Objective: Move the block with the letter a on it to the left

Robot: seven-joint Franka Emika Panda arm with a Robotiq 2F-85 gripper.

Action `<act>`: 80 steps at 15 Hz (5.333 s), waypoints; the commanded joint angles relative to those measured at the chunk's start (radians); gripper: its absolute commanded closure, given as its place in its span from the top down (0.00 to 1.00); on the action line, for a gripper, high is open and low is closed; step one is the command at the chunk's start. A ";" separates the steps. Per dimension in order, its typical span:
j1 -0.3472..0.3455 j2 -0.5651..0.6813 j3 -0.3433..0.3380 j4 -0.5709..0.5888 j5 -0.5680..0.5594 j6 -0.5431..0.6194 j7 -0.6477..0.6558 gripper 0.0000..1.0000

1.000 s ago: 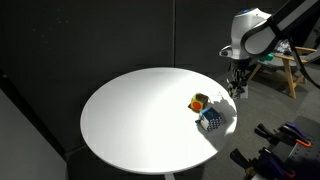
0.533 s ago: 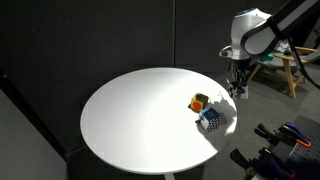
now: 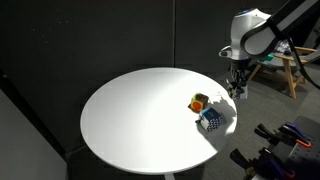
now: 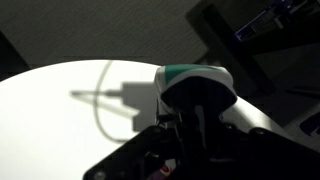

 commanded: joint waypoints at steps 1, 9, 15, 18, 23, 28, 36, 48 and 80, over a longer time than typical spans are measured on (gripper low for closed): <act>0.002 -0.049 0.009 -0.029 0.026 0.026 -0.075 0.07; 0.040 -0.155 0.034 -0.085 0.093 0.070 -0.270 0.08; 0.108 -0.211 0.051 -0.138 0.086 0.114 -0.374 0.08; 0.142 -0.225 0.066 -0.162 0.083 0.135 -0.382 0.08; 0.192 -0.228 0.102 -0.199 0.064 0.176 -0.371 0.08; 0.231 -0.244 0.129 -0.241 0.085 0.198 -0.385 0.07; 0.258 -0.233 0.141 -0.241 0.075 0.178 -0.357 0.19; 0.268 -0.231 0.144 -0.234 0.092 0.176 -0.366 0.07; 0.315 0.147 0.231 -0.048 -0.071 0.334 -0.299 0.07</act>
